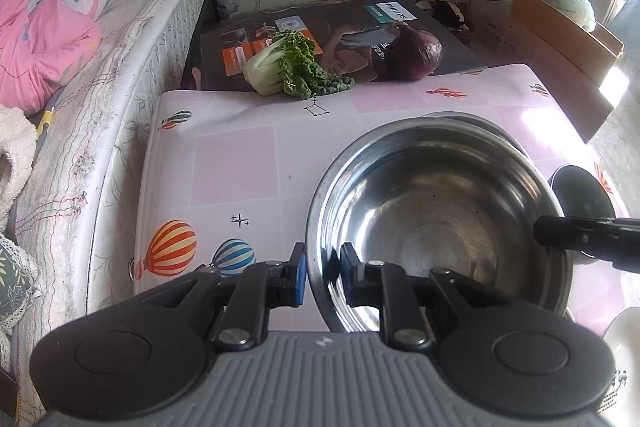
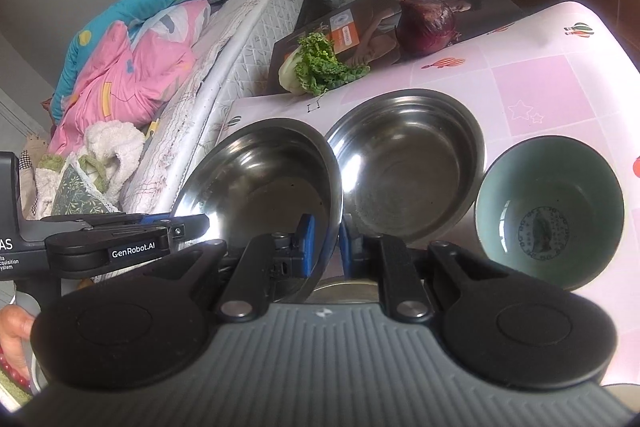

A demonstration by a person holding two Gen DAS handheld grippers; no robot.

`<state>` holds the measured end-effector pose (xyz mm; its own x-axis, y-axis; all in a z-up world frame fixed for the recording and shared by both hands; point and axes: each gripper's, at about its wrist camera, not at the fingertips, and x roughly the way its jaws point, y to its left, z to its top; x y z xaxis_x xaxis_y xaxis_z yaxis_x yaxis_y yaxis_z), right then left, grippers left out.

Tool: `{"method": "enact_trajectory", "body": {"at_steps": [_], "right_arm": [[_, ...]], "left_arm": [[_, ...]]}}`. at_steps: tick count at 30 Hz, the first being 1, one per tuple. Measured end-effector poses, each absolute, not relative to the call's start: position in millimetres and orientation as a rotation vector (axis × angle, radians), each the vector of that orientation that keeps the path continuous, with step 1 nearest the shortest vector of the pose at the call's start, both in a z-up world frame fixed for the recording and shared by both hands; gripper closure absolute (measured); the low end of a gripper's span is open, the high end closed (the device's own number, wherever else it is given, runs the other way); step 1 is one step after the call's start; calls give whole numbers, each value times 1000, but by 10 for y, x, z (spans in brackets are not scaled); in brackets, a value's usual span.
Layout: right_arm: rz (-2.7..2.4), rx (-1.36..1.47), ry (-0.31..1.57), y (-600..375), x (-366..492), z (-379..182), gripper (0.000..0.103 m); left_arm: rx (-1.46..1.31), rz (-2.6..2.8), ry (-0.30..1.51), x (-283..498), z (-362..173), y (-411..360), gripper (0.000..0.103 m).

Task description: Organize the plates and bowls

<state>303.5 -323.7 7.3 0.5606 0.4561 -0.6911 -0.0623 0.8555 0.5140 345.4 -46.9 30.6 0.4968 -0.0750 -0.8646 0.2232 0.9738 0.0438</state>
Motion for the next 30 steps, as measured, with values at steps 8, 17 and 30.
{"method": "enact_trajectory", "body": {"at_steps": [8, 17, 30], "right_arm": [[262, 485, 962, -3658, 3430, -120, 90], [213, 443, 974, -3816, 3772, -347, 88], [189, 438, 914, -3934, 3774, -349, 76]], "left_arm": [[189, -217, 1066, 3857, 103, -900, 84], [201, -226, 1105, 4156, -180, -1137, 83], [257, -193, 1005, 4058, -115, -1184, 60]]}}
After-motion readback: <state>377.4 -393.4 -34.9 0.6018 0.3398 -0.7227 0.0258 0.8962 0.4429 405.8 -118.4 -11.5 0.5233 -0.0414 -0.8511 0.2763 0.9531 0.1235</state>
